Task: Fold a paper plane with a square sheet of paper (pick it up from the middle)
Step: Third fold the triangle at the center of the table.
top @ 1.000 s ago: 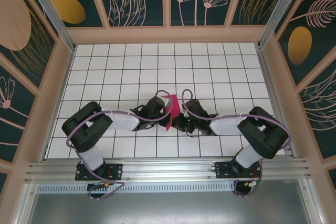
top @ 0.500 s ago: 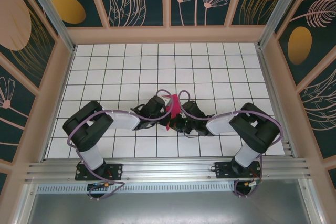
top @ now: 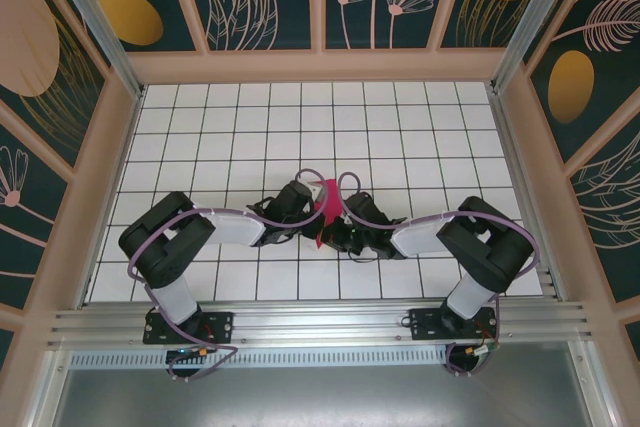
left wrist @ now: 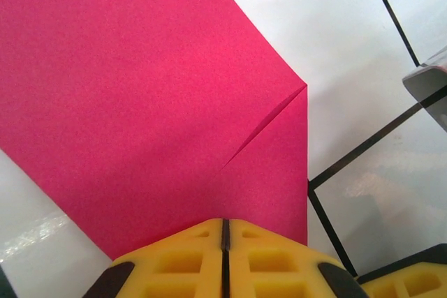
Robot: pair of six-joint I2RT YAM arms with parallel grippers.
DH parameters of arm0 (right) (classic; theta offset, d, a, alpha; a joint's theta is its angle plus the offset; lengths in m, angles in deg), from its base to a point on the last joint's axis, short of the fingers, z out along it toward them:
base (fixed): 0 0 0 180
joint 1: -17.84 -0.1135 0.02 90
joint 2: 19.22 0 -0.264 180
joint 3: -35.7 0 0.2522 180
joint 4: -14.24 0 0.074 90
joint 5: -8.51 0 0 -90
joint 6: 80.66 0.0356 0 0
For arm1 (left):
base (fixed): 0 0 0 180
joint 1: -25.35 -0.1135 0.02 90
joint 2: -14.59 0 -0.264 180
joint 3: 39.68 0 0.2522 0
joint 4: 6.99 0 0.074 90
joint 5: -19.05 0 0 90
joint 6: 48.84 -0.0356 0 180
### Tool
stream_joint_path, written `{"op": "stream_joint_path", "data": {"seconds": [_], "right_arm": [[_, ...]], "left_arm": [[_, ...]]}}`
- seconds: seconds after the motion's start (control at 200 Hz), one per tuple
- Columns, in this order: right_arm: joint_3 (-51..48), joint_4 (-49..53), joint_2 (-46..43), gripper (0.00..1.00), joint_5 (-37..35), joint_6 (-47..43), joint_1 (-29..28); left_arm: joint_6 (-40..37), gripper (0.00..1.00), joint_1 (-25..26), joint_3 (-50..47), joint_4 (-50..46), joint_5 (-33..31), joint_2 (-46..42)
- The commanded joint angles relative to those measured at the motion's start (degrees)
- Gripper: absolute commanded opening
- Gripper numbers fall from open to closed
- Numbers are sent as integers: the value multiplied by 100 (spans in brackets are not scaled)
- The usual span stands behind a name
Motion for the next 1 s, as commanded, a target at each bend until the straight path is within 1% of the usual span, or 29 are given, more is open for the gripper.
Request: {"op": "stream_joint_path", "data": {"seconds": [0.0,0.09,0.175,0.31,0.4,0.47,0.55,0.656,0.806,0.911,0.996], "right_arm": [[0,287,-26,0,-174,-134,-63],[16,206,-18,0,-56,-186,-52],[26,82,-72,0,46,-200,-51],[-61,-264,-280,0,283,-127,-81],[-110,-430,-388,0,331,-38,-137],[-105,-325,-411,0,224,-18,-158],[-88,-140,-271,0,90,-8,-156],[-137,-204,-13,0,-30,55,-144],[-14,-121,278,0,32,55,-130],[-76,-54,3,0,-51,42,-123],[-130,143,-413,0,-115,-44,22]], "left_arm": [[-97,11,-25,-42,-127,-160,-82],[-244,13,-25,-115,21,-214,-70],[-239,11,-26,-186,80,-407,-14],[-137,7,-36,-190,236,-46,155],[-42,5,-37,-228,340,18,252],[-17,4,-37,-236,339,35,266],[-11,4,-45,-247,329,28,258],[-39,3,-41,-233,294,20,239],[-74,3,-40,-211,214,23,258],[-92,2,-38,-216,210,5,258],[-101,2,-36,-186,150,-2,275]]}}
